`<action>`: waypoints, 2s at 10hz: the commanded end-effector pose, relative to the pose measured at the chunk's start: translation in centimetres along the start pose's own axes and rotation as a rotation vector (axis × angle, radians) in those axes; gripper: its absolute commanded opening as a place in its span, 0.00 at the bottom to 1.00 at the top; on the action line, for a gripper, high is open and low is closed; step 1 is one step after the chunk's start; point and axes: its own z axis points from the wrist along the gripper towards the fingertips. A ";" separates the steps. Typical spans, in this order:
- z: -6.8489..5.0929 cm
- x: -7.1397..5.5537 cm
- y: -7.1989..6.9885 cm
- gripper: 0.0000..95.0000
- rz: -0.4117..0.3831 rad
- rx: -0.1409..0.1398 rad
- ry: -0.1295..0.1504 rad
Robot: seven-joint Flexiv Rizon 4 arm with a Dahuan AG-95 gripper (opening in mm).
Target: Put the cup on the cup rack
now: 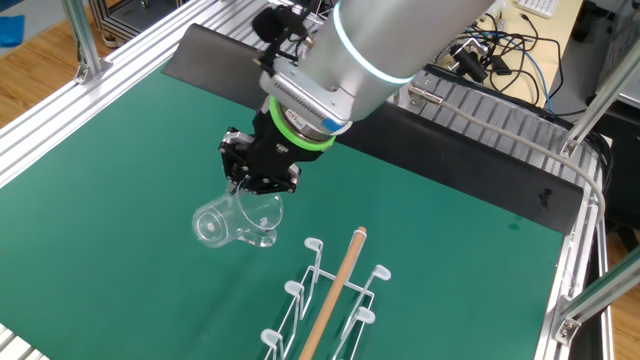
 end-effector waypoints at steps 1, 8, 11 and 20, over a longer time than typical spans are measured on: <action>-0.4 -0.1 0.1 0.00 0.007 0.029 0.011; -1.3 0.5 1.3 0.00 0.082 0.097 -0.032; -1.6 0.8 1.9 0.00 0.126 0.118 -0.058; -2.9 0.6 4.0 0.00 0.300 0.178 -0.162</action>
